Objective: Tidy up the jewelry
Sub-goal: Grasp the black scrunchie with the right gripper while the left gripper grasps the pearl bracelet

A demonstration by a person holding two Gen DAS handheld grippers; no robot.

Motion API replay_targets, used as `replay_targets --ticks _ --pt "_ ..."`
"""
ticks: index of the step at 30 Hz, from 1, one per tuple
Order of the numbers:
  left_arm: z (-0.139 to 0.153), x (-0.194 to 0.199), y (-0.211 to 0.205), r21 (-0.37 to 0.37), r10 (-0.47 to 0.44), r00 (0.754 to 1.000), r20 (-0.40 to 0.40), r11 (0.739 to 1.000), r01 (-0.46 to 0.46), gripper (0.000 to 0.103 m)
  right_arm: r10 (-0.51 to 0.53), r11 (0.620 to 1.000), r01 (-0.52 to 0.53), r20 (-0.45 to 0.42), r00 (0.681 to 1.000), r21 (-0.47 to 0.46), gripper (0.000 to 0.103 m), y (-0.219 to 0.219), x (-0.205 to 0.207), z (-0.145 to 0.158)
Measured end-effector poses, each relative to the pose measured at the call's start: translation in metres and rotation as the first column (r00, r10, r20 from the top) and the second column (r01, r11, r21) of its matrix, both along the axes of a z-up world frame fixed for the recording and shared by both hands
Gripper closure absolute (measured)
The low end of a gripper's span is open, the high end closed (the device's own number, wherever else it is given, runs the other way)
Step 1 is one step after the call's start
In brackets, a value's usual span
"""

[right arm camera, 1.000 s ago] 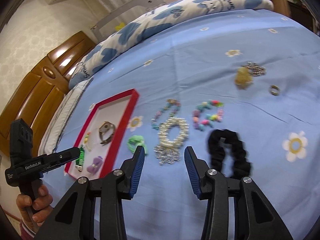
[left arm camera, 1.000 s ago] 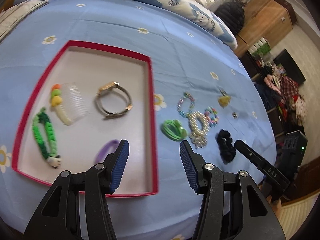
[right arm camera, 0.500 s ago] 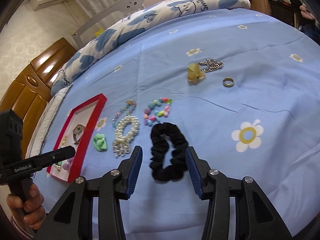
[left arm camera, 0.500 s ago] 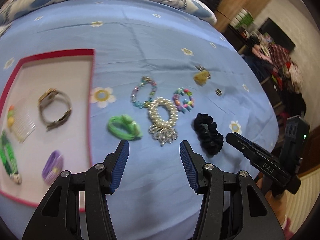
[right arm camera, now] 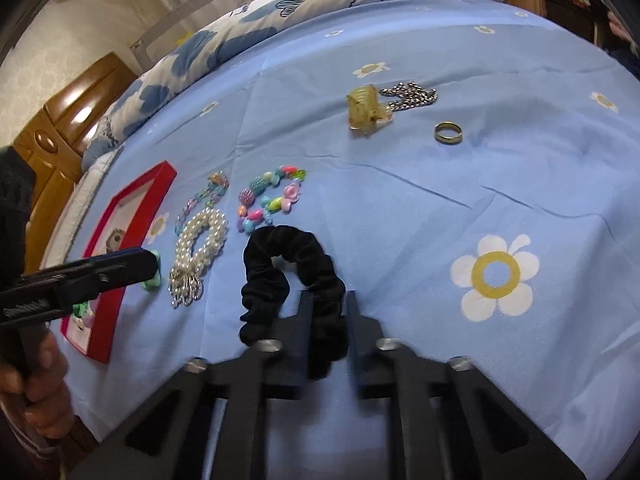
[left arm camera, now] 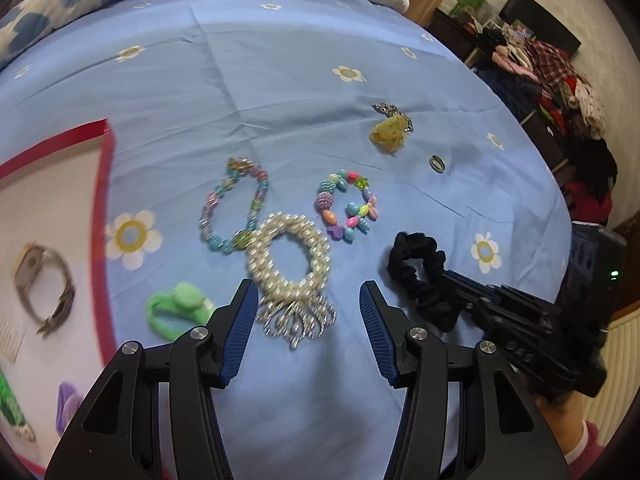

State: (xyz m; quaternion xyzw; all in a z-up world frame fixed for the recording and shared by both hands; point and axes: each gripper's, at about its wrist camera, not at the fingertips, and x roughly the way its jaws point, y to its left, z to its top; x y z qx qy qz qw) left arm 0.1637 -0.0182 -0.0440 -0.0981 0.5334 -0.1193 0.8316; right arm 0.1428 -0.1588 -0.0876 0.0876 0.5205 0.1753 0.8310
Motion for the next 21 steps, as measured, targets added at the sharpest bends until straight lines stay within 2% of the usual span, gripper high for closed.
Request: replay_targets --ticks 8,10,11,12,13,17,21 --pt "-0.020 0.020 -0.026 0.037 -0.080 0.997 -0.021 0.996 0.081 0.056 -0.078 0.995 0.077 0.022 0.997 0.069 0.093 -0.029 0.002 0.014" --pt "-0.029 0.021 -0.030 0.075 -0.086 0.995 -0.047 0.993 0.090 0.072 -0.090 0.993 0.087 0.024 0.996 0.081 0.093 -0.034 0.003 0.017" --pt "-0.031 0.021 -0.031 0.086 -0.084 0.996 -0.043 0.992 0.088 0.076 -0.094 0.992 0.091 0.024 0.995 0.088 0.093 -0.035 0.003 0.018" --pt "-0.031 0.020 -0.030 0.084 -0.083 0.996 -0.038 0.993 0.085 0.089 -0.096 0.991 0.094 0.022 0.995 0.096 0.093 -0.034 0.003 0.018" --pt "-0.030 0.020 -0.026 0.067 -0.080 0.996 -0.041 0.994 0.083 0.093 -0.098 0.990 0.095 0.019 0.995 0.104 0.093 -0.034 0.004 0.019" --pt "-0.022 0.010 -0.015 0.040 -0.063 0.998 -0.020 0.997 0.063 0.093 -0.093 0.989 0.090 0.024 0.995 0.119 0.093 -0.027 0.003 0.023" --pt "0.001 -0.009 -0.004 0.008 -0.054 0.998 0.027 0.999 0.053 0.094 -0.073 0.988 0.068 0.034 0.997 0.135 0.093 -0.017 0.001 0.030"
